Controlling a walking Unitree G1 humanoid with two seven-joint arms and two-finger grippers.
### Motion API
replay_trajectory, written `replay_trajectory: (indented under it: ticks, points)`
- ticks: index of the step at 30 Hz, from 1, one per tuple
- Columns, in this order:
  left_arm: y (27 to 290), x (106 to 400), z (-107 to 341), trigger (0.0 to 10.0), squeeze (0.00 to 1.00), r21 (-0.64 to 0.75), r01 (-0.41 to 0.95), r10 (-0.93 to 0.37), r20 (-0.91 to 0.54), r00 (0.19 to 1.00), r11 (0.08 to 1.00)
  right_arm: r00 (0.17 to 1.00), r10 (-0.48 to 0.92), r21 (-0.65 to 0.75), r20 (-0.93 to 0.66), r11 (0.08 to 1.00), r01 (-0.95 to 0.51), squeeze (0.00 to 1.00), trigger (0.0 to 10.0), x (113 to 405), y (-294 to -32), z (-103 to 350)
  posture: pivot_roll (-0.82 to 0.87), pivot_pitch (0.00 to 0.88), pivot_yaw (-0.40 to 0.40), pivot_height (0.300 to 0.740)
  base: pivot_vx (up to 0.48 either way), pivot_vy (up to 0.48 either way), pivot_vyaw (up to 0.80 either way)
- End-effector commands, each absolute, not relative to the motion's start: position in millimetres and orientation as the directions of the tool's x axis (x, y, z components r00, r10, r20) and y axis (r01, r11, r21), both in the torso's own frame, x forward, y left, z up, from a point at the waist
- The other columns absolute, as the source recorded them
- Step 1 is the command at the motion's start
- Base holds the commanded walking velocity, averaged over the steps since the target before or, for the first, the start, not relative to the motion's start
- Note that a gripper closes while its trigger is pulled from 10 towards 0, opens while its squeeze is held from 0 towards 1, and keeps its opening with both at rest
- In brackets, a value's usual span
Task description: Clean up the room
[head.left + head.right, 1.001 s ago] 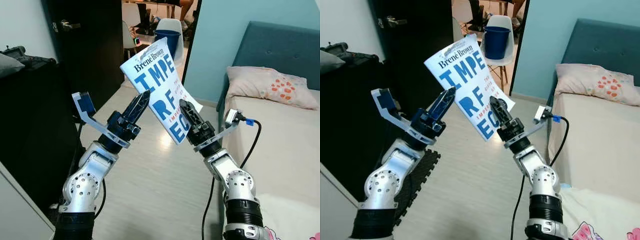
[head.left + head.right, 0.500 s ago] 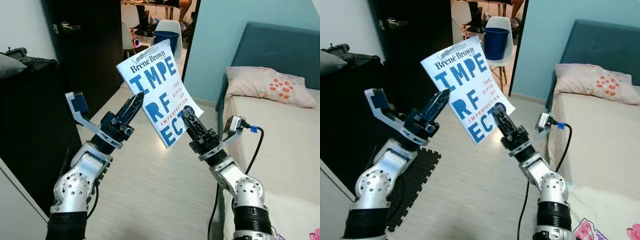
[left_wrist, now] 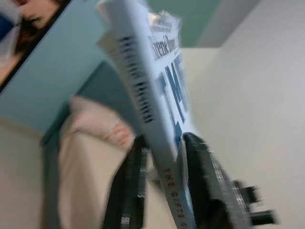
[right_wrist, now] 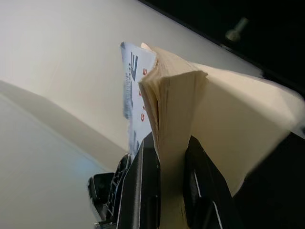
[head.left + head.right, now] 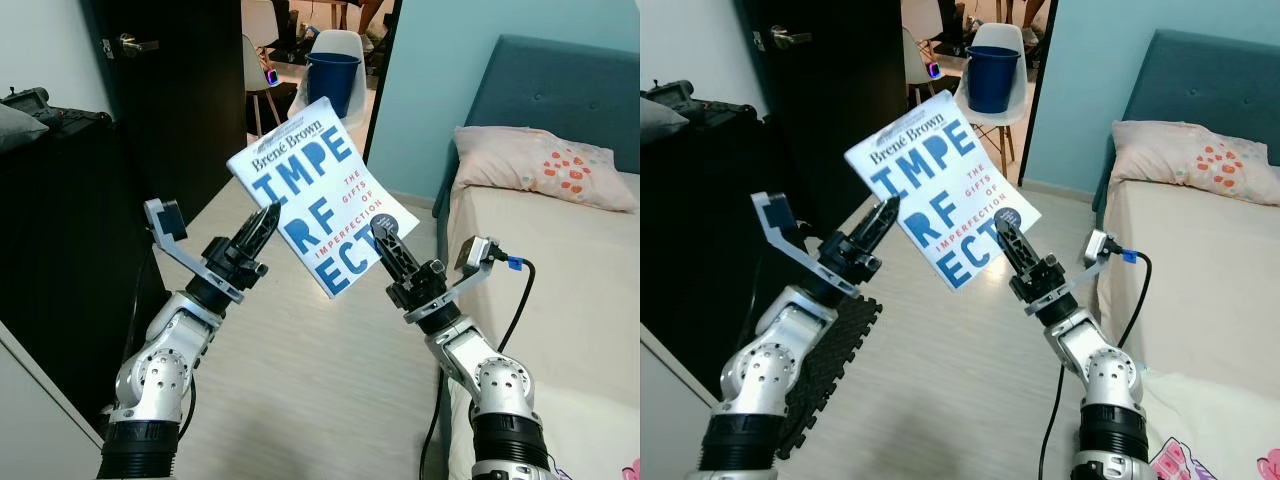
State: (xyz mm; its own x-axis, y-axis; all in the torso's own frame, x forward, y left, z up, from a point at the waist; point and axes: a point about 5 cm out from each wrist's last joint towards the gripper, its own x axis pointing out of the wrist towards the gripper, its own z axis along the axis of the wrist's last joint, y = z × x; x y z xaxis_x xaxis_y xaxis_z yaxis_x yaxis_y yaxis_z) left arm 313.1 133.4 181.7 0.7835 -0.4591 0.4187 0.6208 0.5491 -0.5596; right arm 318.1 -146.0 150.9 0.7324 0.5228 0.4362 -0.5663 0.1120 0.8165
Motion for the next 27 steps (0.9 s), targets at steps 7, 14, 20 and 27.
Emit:
replay_trajectory:
  ticks: [7,14,20,27]
  points:
    - [153,328,135,10.0,1.00,-0.590,0.349,-0.315,0.165,0.935,0.728,0.834,0.421,0.836,0.356,0.254,-0.486,0.00,0.0,336,-160,146,0.05,0.000,-0.084,0.740,0.000,0.000,0.00]
    - [174,326,95,10.0,1.00,-0.537,0.134,-0.187,-0.046,0.981,0.833,0.906,0.329,0.847,0.267,0.368,-0.383,0.00,0.0,344,-175,138,0.06,0.000,-0.083,0.740,0.000,0.000,0.00]
    - [203,303,35,10.0,0.00,-0.413,-0.131,-0.012,-0.326,0.945,0.902,0.932,0.204,0.478,-0.300,0.877,-0.038,0.00,0.0,337,-196,70,0.06,0.000,-0.081,0.740,0.000,0.000,0.00]
    - [217,270,-8,10.0,0.00,-0.327,-0.251,0.060,-0.498,0.865,0.911,0.851,0.032,0.188,-0.525,0.979,0.080,0.00,0.0,308,-221,24,0.07,0.000,-0.084,0.740,0.000,0.000,0.00]
